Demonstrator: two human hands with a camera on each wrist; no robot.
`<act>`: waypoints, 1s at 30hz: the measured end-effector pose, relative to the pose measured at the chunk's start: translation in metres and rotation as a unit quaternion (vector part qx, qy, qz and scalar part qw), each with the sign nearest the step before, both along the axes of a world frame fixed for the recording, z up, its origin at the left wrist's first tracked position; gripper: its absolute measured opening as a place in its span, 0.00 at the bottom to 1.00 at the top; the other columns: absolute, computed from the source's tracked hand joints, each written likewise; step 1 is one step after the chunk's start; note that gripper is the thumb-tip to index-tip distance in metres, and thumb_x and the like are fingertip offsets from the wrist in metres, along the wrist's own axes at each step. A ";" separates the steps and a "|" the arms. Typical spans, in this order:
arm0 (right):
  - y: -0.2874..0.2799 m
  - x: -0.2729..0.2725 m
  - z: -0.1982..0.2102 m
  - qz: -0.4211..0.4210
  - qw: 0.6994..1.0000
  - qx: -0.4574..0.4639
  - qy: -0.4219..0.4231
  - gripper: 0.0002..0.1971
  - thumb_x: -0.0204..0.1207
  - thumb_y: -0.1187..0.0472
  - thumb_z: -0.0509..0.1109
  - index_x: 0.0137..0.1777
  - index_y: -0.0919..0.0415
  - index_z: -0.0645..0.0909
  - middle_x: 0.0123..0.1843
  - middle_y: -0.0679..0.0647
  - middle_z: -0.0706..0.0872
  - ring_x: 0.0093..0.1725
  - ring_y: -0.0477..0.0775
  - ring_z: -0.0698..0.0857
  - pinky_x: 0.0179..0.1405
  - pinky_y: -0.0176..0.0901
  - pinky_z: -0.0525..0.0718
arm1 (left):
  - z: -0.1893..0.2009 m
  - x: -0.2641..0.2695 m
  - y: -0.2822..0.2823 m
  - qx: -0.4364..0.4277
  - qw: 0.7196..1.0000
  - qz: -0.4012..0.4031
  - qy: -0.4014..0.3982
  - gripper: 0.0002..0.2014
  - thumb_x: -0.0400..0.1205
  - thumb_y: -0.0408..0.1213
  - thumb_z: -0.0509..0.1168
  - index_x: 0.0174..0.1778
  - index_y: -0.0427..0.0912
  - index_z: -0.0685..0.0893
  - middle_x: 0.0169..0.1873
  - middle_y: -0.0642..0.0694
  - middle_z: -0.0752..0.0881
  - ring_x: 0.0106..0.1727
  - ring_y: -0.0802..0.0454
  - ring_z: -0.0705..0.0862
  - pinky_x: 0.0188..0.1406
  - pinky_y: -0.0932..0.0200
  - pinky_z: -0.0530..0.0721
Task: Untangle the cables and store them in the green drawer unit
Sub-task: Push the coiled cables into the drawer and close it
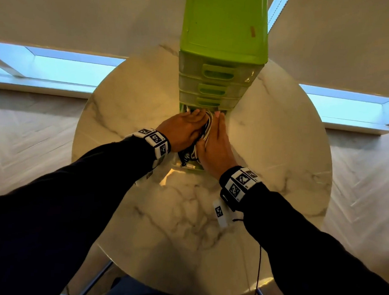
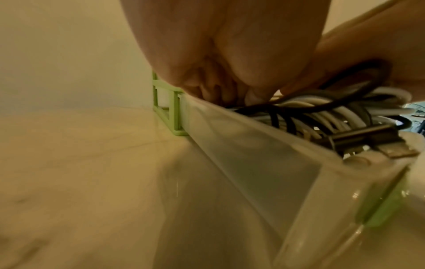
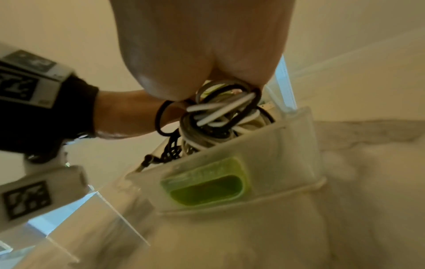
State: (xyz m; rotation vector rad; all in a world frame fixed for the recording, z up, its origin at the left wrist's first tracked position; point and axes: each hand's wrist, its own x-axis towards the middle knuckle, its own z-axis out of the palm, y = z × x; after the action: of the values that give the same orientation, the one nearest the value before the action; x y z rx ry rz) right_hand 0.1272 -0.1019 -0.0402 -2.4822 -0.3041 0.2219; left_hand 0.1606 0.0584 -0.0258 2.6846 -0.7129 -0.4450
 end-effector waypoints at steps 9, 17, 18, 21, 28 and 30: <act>-0.005 0.016 0.032 -0.041 0.974 -0.209 -0.070 0.25 0.83 0.47 0.54 0.70 0.64 0.74 0.62 0.64 0.82 0.59 0.67 0.79 0.55 0.58 0.74 | -0.003 -0.002 0.002 0.005 0.999 -0.034 -0.024 0.36 0.84 0.52 0.39 0.84 0.33 0.65 0.83 0.34 0.66 0.85 0.36 0.66 0.84 0.42 0.64; -0.024 0.064 0.028 -0.114 0.992 -0.043 -0.030 0.11 0.81 0.54 0.67 0.53 0.61 0.83 0.46 0.62 0.89 0.46 0.67 0.85 0.44 0.52 0.83 | -0.009 -0.007 0.002 0.013 1.000 -0.022 -0.017 0.38 0.82 0.52 0.35 0.87 0.38 0.58 0.87 0.40 0.59 0.88 0.42 0.57 0.87 0.47 0.53; -0.026 0.063 0.025 -0.116 0.992 -0.041 -0.032 0.10 0.80 0.55 0.68 0.49 0.62 0.85 0.45 0.62 0.89 0.45 0.67 0.85 0.43 0.50 0.82 | -0.009 -0.007 0.001 0.010 1.000 -0.018 -0.020 0.37 0.83 0.52 0.35 0.87 0.38 0.57 0.87 0.41 0.58 0.88 0.44 0.56 0.87 0.48 0.51; -0.025 0.065 0.019 -0.097 0.993 -0.045 -0.058 0.09 0.79 0.61 0.68 0.44 0.65 0.88 0.46 0.66 0.87 0.48 0.70 0.83 0.43 0.50 0.79 | -0.011 -0.009 0.000 -0.020 1.000 0.006 -0.019 0.29 0.90 0.45 0.46 0.88 0.40 0.55 0.88 0.41 0.56 0.89 0.46 0.54 0.87 0.53 0.47; -0.030 0.053 0.029 -0.022 0.998 -0.047 -0.025 0.16 0.87 0.57 0.58 0.54 0.62 0.87 0.53 0.64 0.88 0.51 0.67 0.84 0.50 0.49 0.79 | -0.009 -0.010 0.000 -0.088 0.995 0.034 -0.022 0.29 0.88 0.36 0.56 0.87 0.42 0.60 0.86 0.39 0.63 0.86 0.43 0.62 0.84 0.50 0.57; -0.032 0.036 0.034 0.015 0.999 -0.029 -0.018 0.17 0.88 0.53 0.58 0.65 0.61 0.82 0.61 0.63 0.87 0.59 0.65 0.85 0.58 0.48 0.79 | -0.007 -0.009 -0.002 -0.095 0.994 0.038 -0.029 0.29 0.87 0.37 0.56 0.86 0.41 0.61 0.84 0.38 0.67 0.84 0.41 0.67 0.82 0.47 0.62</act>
State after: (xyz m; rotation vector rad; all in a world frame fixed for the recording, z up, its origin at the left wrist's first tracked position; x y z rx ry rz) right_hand 0.1636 -0.1338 -0.0061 -2.5423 -0.3557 0.2021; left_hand 0.1515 0.0565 -0.0328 2.5432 -0.6334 -0.2662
